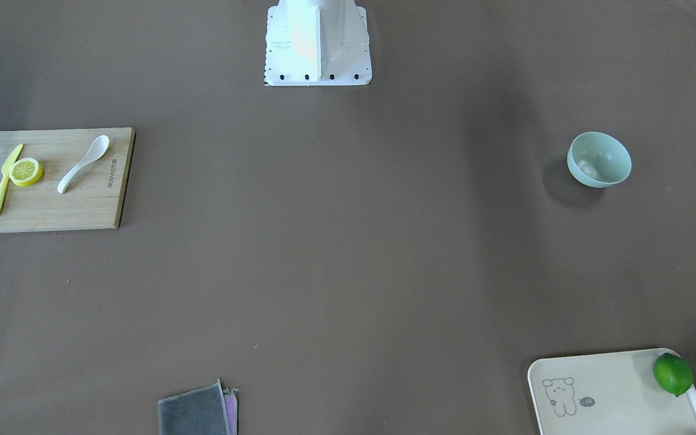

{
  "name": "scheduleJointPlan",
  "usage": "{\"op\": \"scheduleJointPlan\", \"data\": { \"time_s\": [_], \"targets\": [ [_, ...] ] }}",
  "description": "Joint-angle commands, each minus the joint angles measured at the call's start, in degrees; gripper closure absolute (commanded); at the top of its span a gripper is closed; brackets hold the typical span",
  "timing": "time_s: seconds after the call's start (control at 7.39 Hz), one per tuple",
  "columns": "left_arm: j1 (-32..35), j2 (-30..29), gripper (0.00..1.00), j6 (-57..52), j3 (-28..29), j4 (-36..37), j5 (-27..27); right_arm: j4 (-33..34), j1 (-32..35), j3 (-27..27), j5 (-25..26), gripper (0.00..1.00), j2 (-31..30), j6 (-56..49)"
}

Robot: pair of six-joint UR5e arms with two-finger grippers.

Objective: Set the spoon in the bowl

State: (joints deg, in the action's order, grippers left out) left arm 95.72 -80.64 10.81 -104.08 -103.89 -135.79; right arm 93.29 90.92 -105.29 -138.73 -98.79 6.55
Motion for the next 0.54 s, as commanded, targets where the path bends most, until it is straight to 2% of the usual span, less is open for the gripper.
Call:
{"op": "scheduleJointPlan", "data": {
  "time_s": [0.0, 0.41],
  "targets": [
    [0.0, -0.13, 0.02, 0.0, 0.19, 0.0, 0.0, -0.04, -0.39, 0.34, 0.12, 0.0, 0.62, 0.31],
    [-0.01, -0.13, 0.02, 0.0, -0.07, 0.0, 0.0, -0.04, -0.48, 0.52, 0.12, 0.0, 0.62, 0.31]
  ]
}}
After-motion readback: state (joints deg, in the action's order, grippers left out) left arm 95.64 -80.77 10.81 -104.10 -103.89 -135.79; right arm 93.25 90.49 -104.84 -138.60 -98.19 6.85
